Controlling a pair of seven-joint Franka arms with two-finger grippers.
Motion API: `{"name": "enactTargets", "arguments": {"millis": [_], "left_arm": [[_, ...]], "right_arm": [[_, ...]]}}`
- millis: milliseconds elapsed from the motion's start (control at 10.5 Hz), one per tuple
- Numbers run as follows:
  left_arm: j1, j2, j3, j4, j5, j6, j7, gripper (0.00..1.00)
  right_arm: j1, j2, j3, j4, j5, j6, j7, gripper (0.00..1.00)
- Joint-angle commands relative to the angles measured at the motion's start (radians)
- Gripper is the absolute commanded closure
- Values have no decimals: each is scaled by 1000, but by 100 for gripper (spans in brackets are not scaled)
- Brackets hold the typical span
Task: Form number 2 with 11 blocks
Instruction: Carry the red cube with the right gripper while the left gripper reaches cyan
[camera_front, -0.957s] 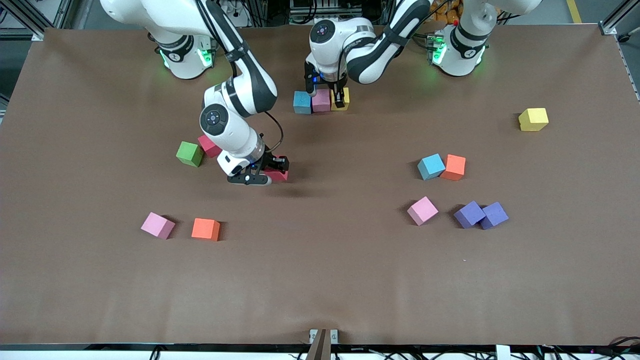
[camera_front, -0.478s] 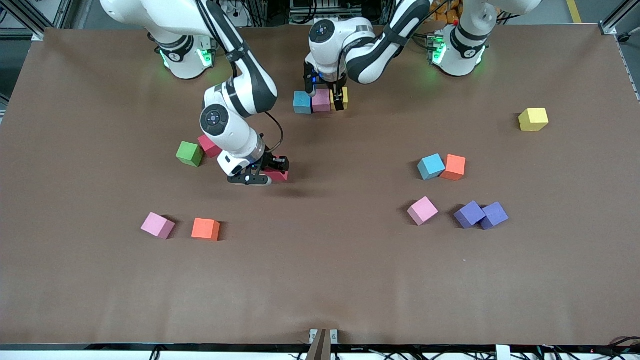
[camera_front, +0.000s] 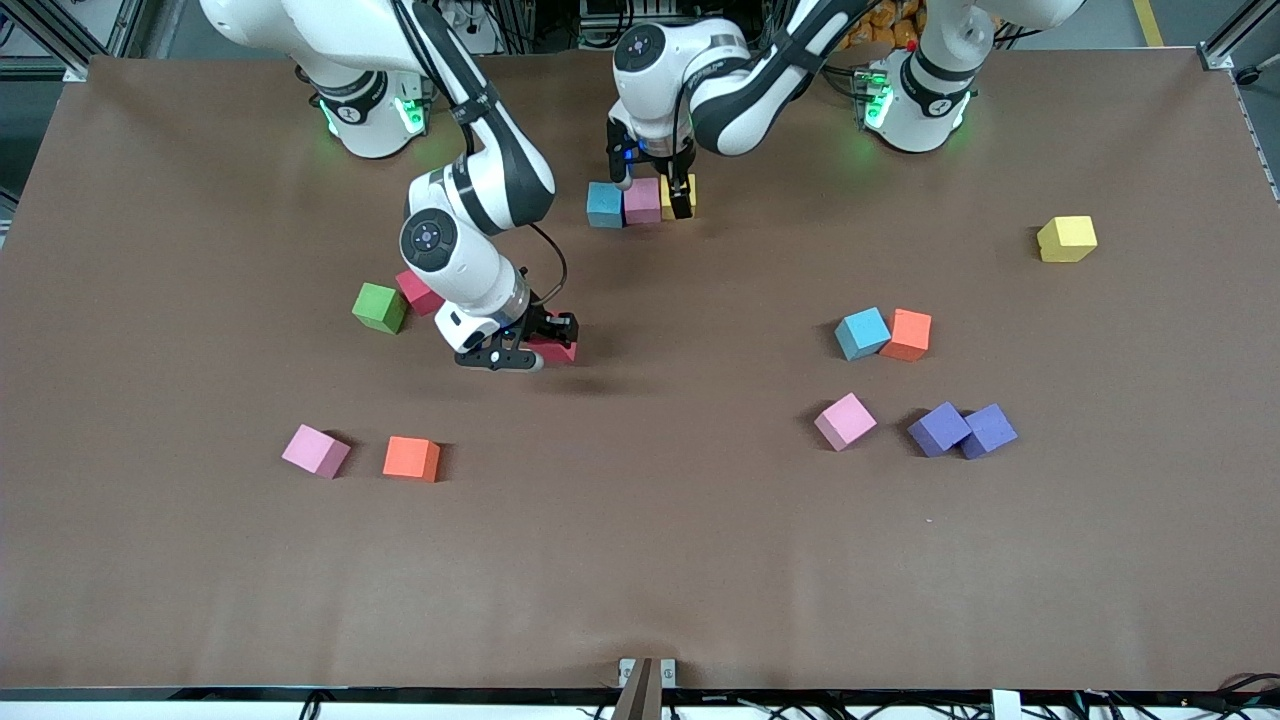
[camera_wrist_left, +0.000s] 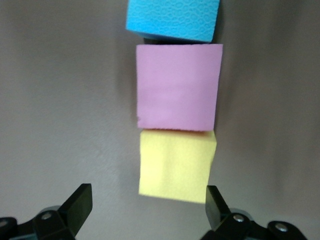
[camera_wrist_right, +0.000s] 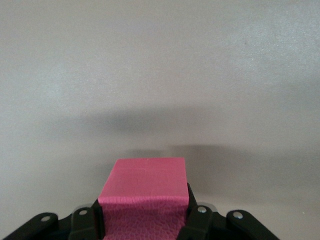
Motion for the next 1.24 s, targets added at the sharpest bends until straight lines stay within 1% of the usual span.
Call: {"name": "enactTargets", "arguments": {"millis": [0, 96, 287, 383, 478, 670, 957, 1148], "left_arm": [[83, -99, -25, -16, -60, -52, 6, 0], [141, -128, -56, -19, -60, -54, 8, 0], [220, -185, -56, -24, -61, -55, 6, 0], [269, -210, -55, -33, -65, -58, 3, 0], [337, -224, -55, -33, -66, -71, 3, 0], [472, -222, -53, -27, -66, -80, 8, 0], [657, -215, -52, -26, -66, -80, 18, 0], [712, -181, -52, 19, -66, -78, 0, 0]], "right_arm": [[8, 10, -7, 16, 22, -7, 11, 67], [8, 10, -7, 13, 22, -7, 11, 67], [30, 10, -6, 14, 22, -8, 33, 67], [62, 15, -6, 23, 22, -7, 94, 68], [105, 35, -7, 57, 22, -8, 137, 68], [181, 88, -10, 121, 20, -16, 194, 71], [280, 165, -19, 206, 20, -68, 235, 71], [314, 216, -21, 279, 18, -137, 244, 71]]}}
